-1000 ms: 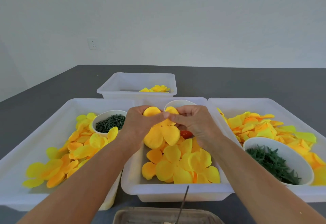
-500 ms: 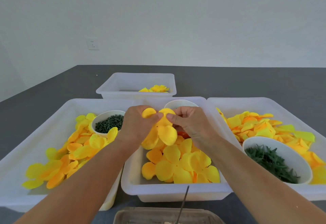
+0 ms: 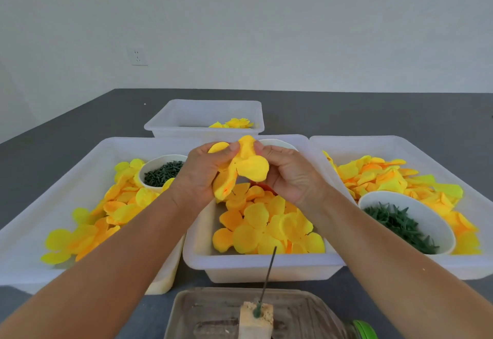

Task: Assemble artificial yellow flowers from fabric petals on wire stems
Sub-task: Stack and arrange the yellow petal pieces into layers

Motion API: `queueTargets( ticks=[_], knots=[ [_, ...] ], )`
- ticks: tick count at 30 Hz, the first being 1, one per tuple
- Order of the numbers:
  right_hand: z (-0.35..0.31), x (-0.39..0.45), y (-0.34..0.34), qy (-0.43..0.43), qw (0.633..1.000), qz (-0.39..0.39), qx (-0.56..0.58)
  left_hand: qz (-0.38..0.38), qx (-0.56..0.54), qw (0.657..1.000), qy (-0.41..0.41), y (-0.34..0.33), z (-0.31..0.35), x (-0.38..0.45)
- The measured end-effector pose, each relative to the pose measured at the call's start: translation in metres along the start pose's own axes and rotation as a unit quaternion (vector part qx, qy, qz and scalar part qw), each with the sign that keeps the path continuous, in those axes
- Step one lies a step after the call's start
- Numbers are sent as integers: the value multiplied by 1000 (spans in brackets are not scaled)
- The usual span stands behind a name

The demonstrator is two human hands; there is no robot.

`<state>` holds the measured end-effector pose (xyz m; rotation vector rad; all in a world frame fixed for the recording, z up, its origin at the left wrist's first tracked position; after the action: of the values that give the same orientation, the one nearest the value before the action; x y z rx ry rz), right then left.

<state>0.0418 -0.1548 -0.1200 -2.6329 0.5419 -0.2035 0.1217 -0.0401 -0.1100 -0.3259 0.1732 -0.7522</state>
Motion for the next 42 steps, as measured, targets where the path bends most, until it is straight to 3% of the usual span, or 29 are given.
queueTargets(
  ticks=[3, 5, 7, 9, 12, 17, 18, 21, 23, 27, 34, 37, 40, 42],
  knots=[
    [2, 2, 2, 3, 1000, -6, 18, -12, -8, 1000, 18, 1, 0, 4],
    [4, 3, 6, 33, 989, 78, -119, 49, 136, 989, -18, 3, -2, 5],
    [5, 4, 11, 82, 949, 165, -257, 68, 273, 956, -82, -2, -3, 3],
    [4, 4, 14, 93, 939, 203, -261, 46, 280, 954, -93, -8, -4, 1],
    [2, 4, 21, 19, 946, 244, -214, 29, 230, 970, -77, -11, -1, -2],
    [5, 2, 14, 27, 953, 178, -244, 100, 338, 928, -116, -2, -1, 0],
    [5, 2, 13, 23, 959, 161, -230, 113, 321, 933, -113, 1, 0, 1],
    [5, 2, 6, -31, 992, 87, -83, 58, 88, 994, -4, 3, 1, 1],
    [7, 4, 4, -40, 993, 70, -88, 21, 35, 999, 31, 2, 0, 1],
    [8, 5, 2, -16, 987, 77, -139, 88, 172, 980, -38, 2, -1, 4],
    [-3, 1, 12, -1, 985, 135, -112, 80, 180, 980, -37, 0, -2, 2],
    [-7, -2, 12, 14, 976, 117, -182, 94, 273, 952, -101, 2, -1, 1],
    [-9, -8, 7, 80, 949, 94, -291, 98, 386, 901, -170, 2, 3, -1],
    [-10, -11, 4, 127, 930, 89, -334, 88, 397, 894, -189, 1, 4, -1]
  ],
)
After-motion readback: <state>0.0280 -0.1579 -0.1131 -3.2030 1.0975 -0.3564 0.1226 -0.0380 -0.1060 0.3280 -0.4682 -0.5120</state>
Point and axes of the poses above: each hand's wrist, its own x-axis towards the middle knuckle, its own y-axis out of the back of the hand, z = x × y, the point moved 3 cm from there along x, towards the middle knuckle, and after that the axes turned 4 degrees about y, right-handed, at the moved point
